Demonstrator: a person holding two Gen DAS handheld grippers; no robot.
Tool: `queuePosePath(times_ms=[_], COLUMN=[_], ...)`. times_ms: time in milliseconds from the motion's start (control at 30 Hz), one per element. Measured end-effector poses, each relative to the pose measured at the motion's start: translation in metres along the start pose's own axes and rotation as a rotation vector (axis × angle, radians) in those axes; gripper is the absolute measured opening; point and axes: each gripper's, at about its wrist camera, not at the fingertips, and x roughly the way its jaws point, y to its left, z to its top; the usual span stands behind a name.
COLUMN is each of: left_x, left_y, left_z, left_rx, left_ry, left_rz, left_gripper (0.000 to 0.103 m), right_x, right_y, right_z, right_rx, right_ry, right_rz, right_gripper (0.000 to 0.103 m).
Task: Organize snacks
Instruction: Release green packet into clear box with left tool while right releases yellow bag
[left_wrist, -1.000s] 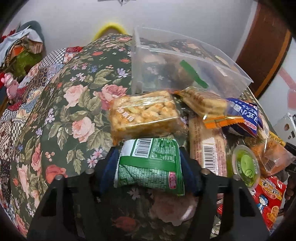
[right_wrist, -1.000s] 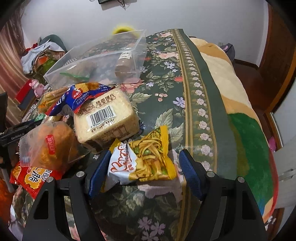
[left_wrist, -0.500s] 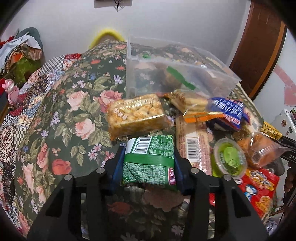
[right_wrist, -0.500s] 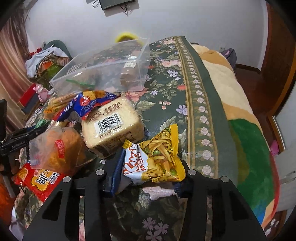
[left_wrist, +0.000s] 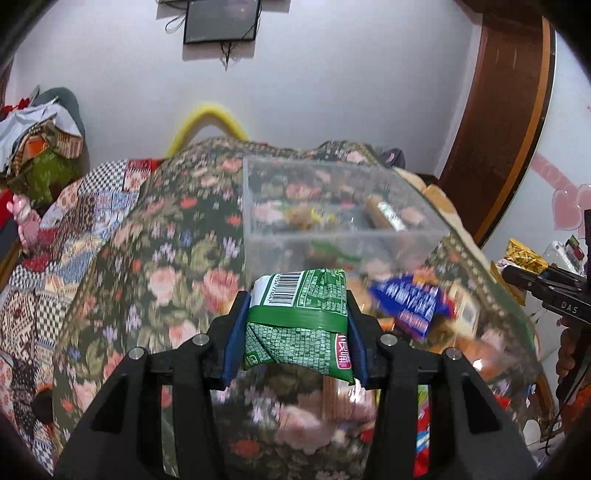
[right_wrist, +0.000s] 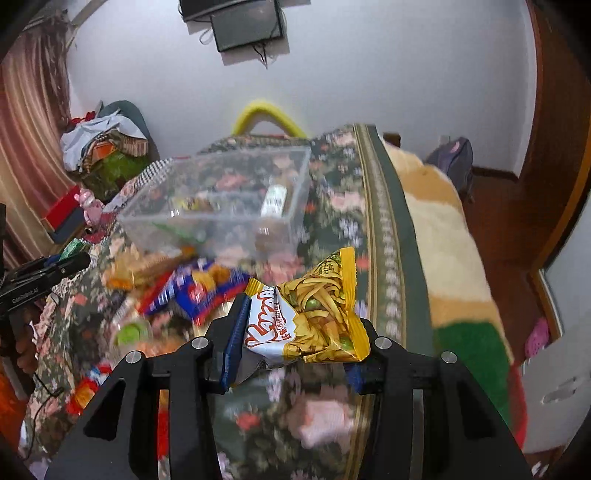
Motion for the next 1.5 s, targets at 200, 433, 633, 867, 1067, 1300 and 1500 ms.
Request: queuePosePath(times_ms=[200, 433, 633, 867, 1067, 1300, 1500], left_x=[0.004, 0.028, 0.055, 0.088, 0.107, 0.120, 0.113], left_y=[-0.009, -0.014, -0.010, -0.002, 0.001, 0.005, 0.003], left_z=[0.028, 0.053, 0.068, 0.078, 0.079, 0.075, 0.071], left_rx=[0.022, 0.035, 0.019, -0.006, -0.001, -0.017, -0.027], left_ry=[-0.040, -0.046, -0.029, 0.012, 0.043, 0.083, 0.093], left_rz=[-0.003, 0.002, -0.003, -0.025, -0.016, -0.011, -0.028], left_gripper=[0.047, 0.047, 0.047, 0.047, 0.048, 0.051, 0.059], right_x=[0.003, 0.020, 0.046, 0.087, 0.124, 0.139, 0.131], right_y=[0.010, 0.025, 0.035, 0.046, 0.055, 0.061, 0.056], right_z=[0.030, 0.057, 0.077, 0.090, 0.089, 0.086, 0.088], right_rx=[-0.032, -0.054, -0.072, -0.085, -0.103, -0.140, -0.115], right_ry=[-0.063, -0.108, -0.098, -0.031, 0.059, 0.113, 0.109], right_rz=[0.014, 0.038, 0.064, 0.088, 0.100, 0.089, 0.093], right_gripper=[0.042, 0.042, 0.042, 0.042, 0.042, 0.041, 0.048])
